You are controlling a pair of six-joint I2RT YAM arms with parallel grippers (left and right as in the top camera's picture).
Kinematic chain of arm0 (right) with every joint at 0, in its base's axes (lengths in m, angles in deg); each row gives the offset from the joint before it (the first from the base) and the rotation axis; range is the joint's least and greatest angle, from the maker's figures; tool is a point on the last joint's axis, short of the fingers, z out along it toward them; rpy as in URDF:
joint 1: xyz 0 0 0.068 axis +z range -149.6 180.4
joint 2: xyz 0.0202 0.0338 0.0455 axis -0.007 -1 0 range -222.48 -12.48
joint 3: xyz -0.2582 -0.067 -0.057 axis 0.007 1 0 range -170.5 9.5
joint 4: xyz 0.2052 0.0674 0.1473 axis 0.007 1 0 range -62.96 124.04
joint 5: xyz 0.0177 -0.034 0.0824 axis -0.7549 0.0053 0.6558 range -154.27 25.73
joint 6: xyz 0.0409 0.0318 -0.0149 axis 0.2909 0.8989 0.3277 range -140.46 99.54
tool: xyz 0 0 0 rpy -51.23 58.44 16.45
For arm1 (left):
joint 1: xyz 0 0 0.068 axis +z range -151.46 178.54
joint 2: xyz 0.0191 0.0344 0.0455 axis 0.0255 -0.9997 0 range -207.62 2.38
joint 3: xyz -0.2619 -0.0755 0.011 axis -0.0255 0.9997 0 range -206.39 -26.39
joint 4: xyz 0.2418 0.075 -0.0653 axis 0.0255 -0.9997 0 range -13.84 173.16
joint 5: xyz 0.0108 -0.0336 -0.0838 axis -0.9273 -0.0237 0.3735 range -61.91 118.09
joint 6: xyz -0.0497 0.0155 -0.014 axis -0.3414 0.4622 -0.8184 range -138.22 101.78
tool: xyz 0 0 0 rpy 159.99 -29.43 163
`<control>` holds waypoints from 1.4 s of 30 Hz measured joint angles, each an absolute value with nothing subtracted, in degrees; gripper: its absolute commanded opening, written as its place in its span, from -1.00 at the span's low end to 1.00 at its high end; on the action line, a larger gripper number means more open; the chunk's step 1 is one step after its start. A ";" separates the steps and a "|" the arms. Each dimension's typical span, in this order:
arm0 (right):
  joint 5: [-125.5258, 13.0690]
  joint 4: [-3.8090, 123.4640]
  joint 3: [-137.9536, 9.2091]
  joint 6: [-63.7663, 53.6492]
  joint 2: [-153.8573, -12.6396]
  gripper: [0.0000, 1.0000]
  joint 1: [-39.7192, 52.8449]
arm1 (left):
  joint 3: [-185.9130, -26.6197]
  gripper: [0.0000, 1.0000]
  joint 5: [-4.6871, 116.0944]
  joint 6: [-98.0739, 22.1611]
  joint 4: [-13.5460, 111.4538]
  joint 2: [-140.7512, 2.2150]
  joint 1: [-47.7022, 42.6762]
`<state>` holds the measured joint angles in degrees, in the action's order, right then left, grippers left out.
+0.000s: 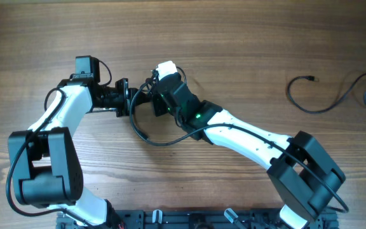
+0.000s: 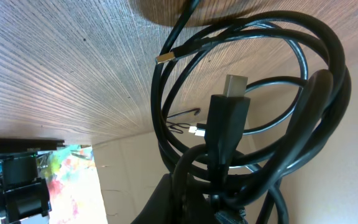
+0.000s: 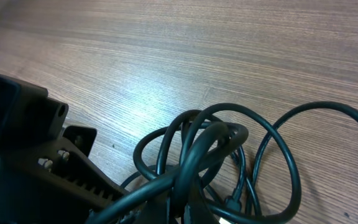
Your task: Untangle cables
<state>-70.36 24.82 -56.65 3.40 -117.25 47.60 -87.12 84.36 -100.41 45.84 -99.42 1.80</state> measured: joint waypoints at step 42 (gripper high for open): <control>-50.62 46.79 -56.54 16.60 -107.59 -0.91 29.98 | -86.79 0.28 75.99 -70.99 50.69 -88.12 -10.04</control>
